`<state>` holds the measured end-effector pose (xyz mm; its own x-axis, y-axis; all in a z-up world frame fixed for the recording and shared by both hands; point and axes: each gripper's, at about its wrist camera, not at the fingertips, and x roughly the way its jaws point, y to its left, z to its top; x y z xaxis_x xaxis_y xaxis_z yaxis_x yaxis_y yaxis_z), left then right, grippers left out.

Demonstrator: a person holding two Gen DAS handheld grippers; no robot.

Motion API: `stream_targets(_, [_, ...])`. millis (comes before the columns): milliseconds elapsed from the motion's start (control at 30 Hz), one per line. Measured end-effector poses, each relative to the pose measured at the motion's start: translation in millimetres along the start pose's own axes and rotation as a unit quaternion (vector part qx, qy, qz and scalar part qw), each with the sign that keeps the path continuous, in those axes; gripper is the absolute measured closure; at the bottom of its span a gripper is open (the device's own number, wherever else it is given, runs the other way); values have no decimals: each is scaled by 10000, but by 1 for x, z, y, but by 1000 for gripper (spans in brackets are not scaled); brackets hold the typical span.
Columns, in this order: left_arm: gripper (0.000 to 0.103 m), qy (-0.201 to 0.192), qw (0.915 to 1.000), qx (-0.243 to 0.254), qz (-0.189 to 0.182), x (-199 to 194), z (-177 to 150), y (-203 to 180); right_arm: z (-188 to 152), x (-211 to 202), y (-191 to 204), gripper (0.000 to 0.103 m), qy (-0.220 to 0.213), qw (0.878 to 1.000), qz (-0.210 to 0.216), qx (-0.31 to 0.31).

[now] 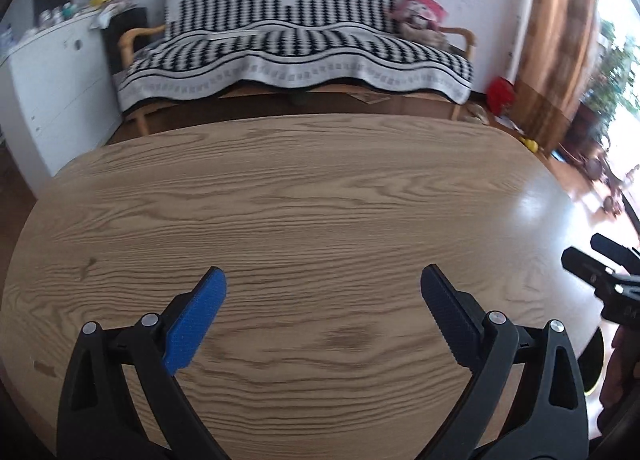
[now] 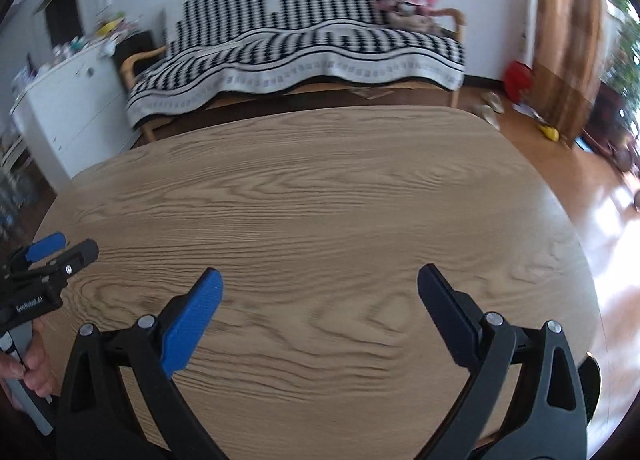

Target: Collect trash

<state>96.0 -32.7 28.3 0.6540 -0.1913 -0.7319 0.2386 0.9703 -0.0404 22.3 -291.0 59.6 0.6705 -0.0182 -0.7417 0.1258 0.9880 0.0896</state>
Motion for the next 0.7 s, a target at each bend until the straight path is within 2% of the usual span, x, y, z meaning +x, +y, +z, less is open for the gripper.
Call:
stream_targets(167, [8,17,9999,-15,114,5,-1,18,5,18,36,8,98,9997,133,-199])
stream_targets(700, [8,-8,9998,-21,172,5,-4,36,7,39,51,8,262,9992,174,-257])
